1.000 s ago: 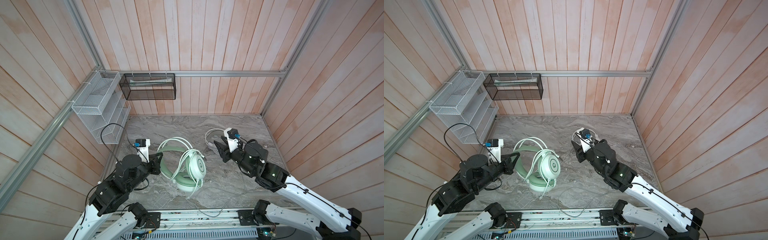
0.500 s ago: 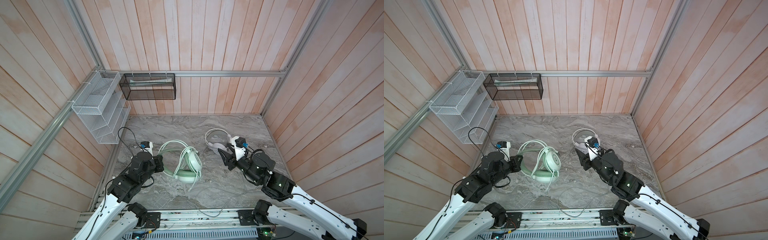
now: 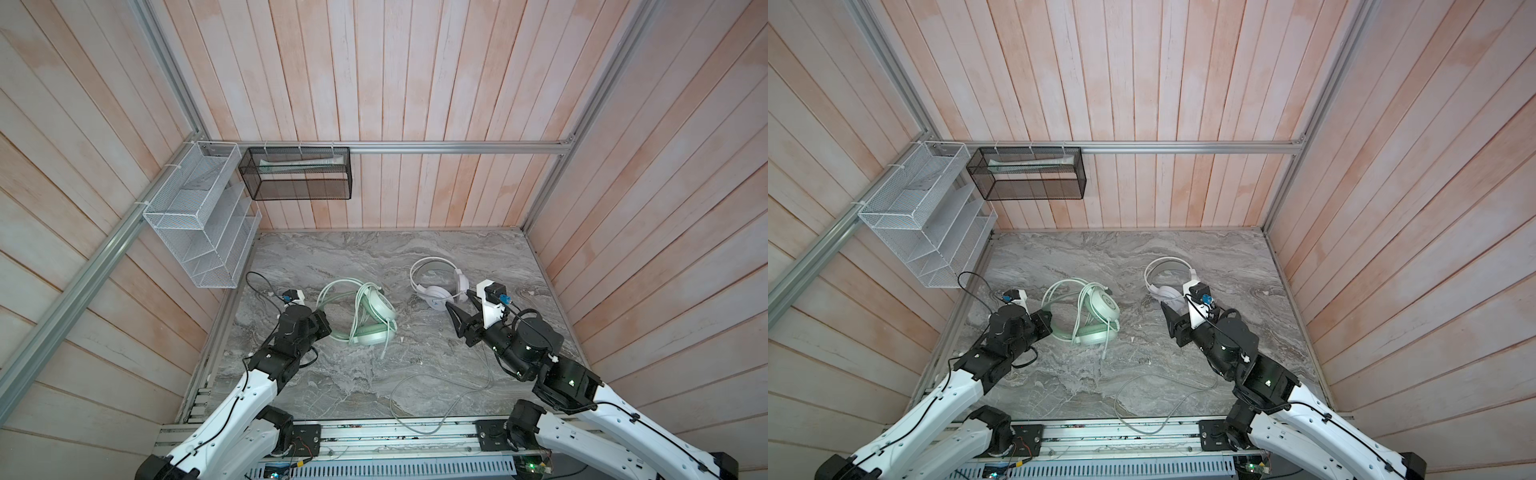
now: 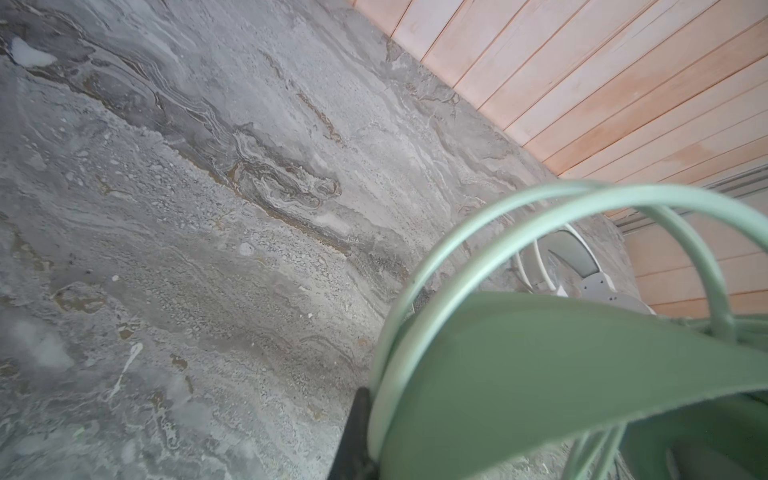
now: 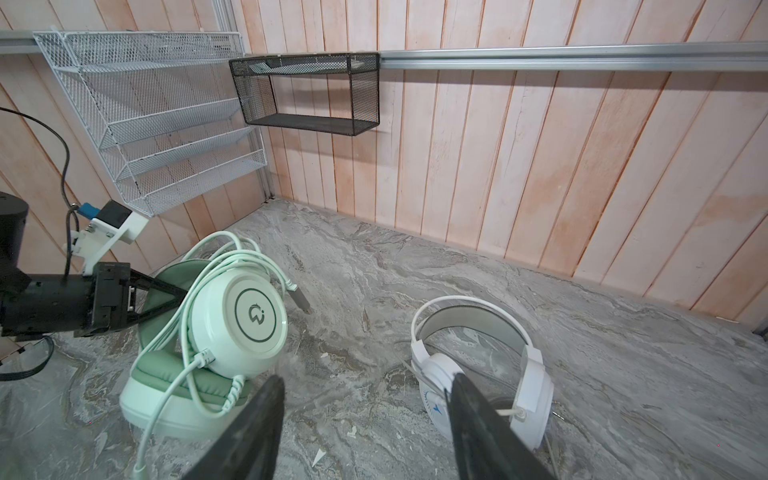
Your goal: Wrap the headphones
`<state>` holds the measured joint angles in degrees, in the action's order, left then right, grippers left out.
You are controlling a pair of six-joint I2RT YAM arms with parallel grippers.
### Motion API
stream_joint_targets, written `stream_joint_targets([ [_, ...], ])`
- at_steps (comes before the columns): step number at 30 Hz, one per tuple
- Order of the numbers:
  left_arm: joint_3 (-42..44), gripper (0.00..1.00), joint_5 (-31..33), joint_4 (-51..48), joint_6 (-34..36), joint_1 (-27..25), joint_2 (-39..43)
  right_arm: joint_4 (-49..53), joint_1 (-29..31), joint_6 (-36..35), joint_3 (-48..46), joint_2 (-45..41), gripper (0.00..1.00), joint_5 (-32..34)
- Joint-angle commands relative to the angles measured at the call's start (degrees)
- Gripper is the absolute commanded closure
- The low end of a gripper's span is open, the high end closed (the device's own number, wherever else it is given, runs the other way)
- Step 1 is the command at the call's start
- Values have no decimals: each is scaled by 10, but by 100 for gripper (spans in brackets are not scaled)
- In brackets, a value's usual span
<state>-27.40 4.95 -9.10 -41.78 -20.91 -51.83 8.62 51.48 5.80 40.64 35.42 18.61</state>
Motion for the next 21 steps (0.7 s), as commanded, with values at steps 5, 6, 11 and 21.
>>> stream_joint_targets([
  [5, 23, 100, 31, 180, -41, 3, -63, 7, -2, 3, -4, 8, 35, 7],
  [6, 30, 100, 41, 196, -40, 3, -72, 7, -2, 5, -5, 9, 35, 6],
  [11, 53, 100, 62, 258, -27, 3, -118, 6, -2, 6, -7, 9, 35, 4],
  [21, 52, 100, 42, 285, -46, 40, -205, 12, -2, 11, -4, 11, 35, 2],
])
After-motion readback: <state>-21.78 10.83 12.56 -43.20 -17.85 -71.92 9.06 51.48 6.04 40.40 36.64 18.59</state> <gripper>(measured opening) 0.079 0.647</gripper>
